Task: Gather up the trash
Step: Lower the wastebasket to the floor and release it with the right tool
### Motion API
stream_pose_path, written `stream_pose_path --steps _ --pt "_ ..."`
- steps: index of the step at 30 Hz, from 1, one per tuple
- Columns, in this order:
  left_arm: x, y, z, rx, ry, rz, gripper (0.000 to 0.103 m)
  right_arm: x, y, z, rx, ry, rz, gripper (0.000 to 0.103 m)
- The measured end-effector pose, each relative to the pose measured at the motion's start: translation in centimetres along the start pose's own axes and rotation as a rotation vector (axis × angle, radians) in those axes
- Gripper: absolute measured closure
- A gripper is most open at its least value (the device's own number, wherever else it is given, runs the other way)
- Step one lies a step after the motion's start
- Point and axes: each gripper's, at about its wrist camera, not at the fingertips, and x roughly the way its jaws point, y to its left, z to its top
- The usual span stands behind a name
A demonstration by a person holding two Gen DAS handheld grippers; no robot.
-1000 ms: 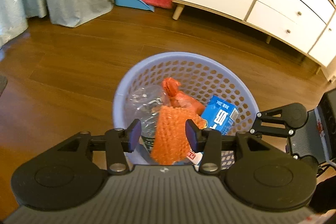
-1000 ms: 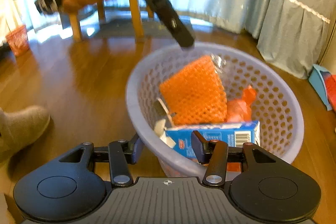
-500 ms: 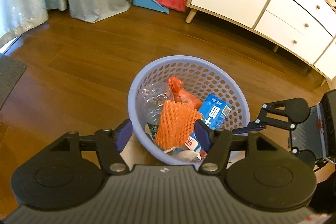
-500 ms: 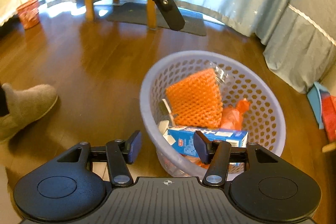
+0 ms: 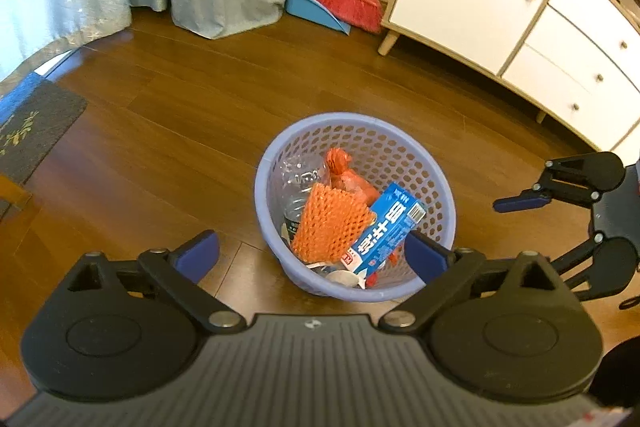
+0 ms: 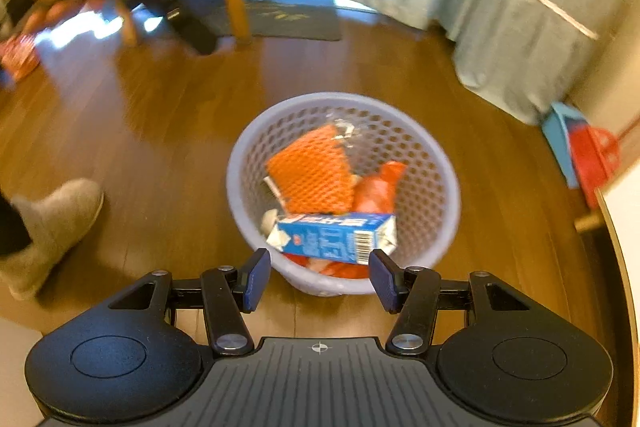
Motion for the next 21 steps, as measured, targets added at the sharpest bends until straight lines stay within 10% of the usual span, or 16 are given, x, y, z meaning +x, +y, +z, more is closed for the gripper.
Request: stream_pose_path --steps 21 --pt "-9.5 -4.9 -4.7 -0.141 -0.136 0.127 0.001 -11.7 3.1 1.3 0.520 -0.067 -0.169 0.051"
